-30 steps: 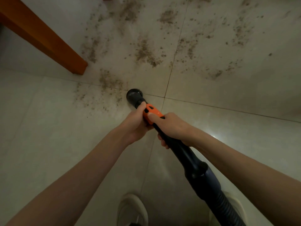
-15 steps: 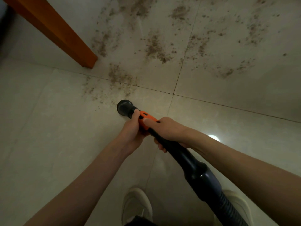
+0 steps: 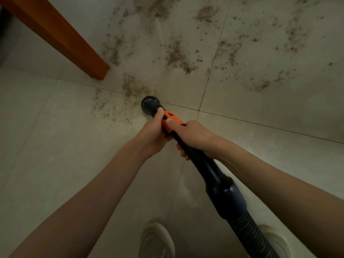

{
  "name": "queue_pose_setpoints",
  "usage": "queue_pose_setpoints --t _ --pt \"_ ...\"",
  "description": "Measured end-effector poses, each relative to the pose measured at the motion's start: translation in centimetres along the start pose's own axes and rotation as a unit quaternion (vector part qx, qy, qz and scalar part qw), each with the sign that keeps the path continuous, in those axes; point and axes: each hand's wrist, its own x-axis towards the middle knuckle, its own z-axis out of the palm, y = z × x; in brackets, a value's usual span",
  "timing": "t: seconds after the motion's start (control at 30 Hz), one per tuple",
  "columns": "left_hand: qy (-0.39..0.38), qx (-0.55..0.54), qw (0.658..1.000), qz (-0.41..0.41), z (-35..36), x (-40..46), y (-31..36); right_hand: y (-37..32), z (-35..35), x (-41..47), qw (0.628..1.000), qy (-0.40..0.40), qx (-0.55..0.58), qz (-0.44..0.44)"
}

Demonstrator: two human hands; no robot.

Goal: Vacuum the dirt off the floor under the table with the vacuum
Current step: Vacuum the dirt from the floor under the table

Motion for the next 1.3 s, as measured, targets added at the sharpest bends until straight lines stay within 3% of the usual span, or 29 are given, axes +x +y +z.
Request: queue_pose_setpoints --t 0.53,1.3 --pt "-0.011 0.027 0.999 -0.015 2.0 3.1 3.1 -1.4 -2.0 2.2 0.998 0.024 0.053 -0.013" --pt "0.013 0.047 0.998 0.030 4.6 7.6 6.7 -4.5 -4.8 5.1 0.991 0.018 0.126 -0.031"
